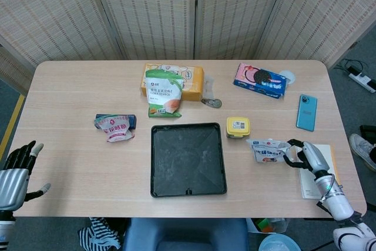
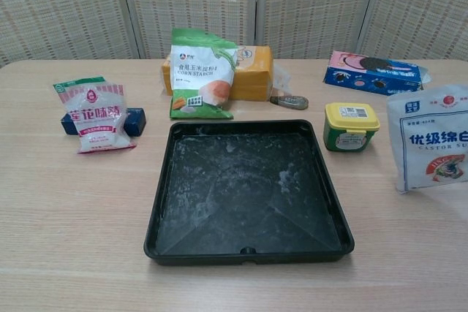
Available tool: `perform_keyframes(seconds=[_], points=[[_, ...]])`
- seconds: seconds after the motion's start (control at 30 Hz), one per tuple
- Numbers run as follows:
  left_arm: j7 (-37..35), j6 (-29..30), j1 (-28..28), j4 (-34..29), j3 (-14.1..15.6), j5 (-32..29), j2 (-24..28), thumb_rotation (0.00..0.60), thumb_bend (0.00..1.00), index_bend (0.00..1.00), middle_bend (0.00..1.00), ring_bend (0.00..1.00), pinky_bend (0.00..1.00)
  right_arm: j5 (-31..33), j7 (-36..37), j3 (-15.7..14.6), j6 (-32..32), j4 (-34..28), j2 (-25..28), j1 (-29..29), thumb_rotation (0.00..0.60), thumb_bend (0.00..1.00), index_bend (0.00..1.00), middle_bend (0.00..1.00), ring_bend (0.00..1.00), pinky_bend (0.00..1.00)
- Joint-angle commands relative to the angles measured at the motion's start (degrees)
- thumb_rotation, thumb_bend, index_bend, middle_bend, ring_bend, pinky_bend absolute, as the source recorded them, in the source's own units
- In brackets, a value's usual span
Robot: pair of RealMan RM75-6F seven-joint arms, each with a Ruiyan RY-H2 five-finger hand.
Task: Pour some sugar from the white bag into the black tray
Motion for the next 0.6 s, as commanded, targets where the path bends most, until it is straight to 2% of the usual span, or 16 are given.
perform_keyframes(seconds=[0.03, 0.17, 0.4, 0.6], points=[[0.5, -0.2, -0.1, 0.0, 0.0, 0.0, -0.2, 0.6, 0.19, 0.0, 0.02, 0.06, 0.11, 1.5, 1.8, 1.1, 3.5, -1.5, 1.9, -3.0, 0.6, 0.42, 0.76, 0.64, 1.0, 1.0], [1.2, -0.6, -0.3, 0.0, -0.1, -0.4, -0.4, 0.6, 0.19, 0.0, 0.02, 0.06, 0.11, 2.1, 2.8, 1.9, 5.4, -0.3, 1.9, -4.7, 0.6, 0.42, 0.77, 0.65, 1.0, 1.0], [1.2, -0.7, -0.4, 0.0, -0.3, -0.8, -0.5, 0.6, 0.19, 0.0, 0.02, 0.06, 0.11, 0.6, 1.4, 1.1, 3.8, 1.7, 0.7, -4.5, 0.6, 0.42, 0.8, 0.67, 1.0, 1.0], [0.7, -0.2, 0.0, 0.1, -0.3, -0.9, -0.3, 0.6, 0.19, 0.0, 0.02, 0.06, 0.11, -1.5, -1.0, 0.3, 7.5, 1.7, -0.5, -6.1, 0.6, 0.42, 0.82, 0.69, 1.0, 1.0]])
